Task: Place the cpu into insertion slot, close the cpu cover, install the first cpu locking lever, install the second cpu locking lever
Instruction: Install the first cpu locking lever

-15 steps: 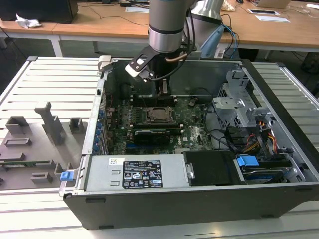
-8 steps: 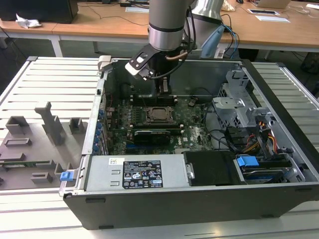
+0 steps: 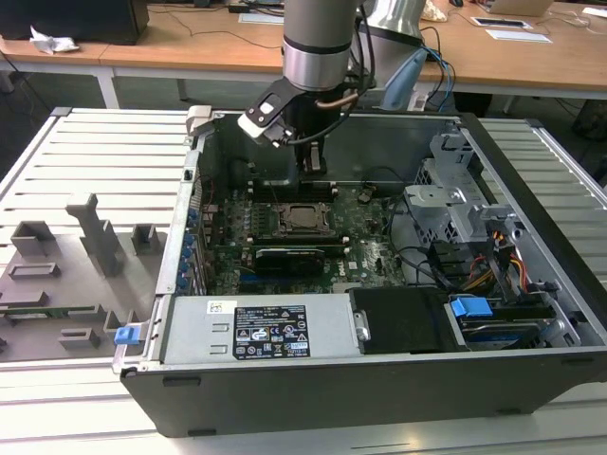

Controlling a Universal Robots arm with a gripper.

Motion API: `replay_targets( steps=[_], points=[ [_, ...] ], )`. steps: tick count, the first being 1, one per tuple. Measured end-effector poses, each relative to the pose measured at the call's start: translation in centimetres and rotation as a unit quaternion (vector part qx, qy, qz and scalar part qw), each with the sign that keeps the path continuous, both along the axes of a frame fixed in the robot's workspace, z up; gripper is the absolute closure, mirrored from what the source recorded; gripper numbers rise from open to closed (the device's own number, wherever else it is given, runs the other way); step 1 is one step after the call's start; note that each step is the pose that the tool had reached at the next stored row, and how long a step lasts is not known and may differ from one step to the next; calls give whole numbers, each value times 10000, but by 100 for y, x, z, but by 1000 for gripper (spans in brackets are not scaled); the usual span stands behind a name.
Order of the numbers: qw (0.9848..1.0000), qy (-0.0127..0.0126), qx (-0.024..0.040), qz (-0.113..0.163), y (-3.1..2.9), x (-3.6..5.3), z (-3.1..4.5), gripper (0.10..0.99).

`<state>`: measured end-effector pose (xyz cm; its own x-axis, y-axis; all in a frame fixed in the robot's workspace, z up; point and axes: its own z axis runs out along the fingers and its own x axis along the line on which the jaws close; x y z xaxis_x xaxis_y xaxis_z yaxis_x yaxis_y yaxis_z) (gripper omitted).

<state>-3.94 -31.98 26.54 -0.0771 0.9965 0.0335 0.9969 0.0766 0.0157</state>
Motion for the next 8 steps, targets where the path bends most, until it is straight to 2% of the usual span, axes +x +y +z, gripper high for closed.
replay_targets(
  steps=[2, 5, 8],
  points=[
    [9996, 1, -3, 284, 0, 0, 2, 980],
    [9982, 1, -15, 607, -1, 0, 2, 980],
    [9971, 1, -14, 765, 0, 0, 1, 980]
  ],
)
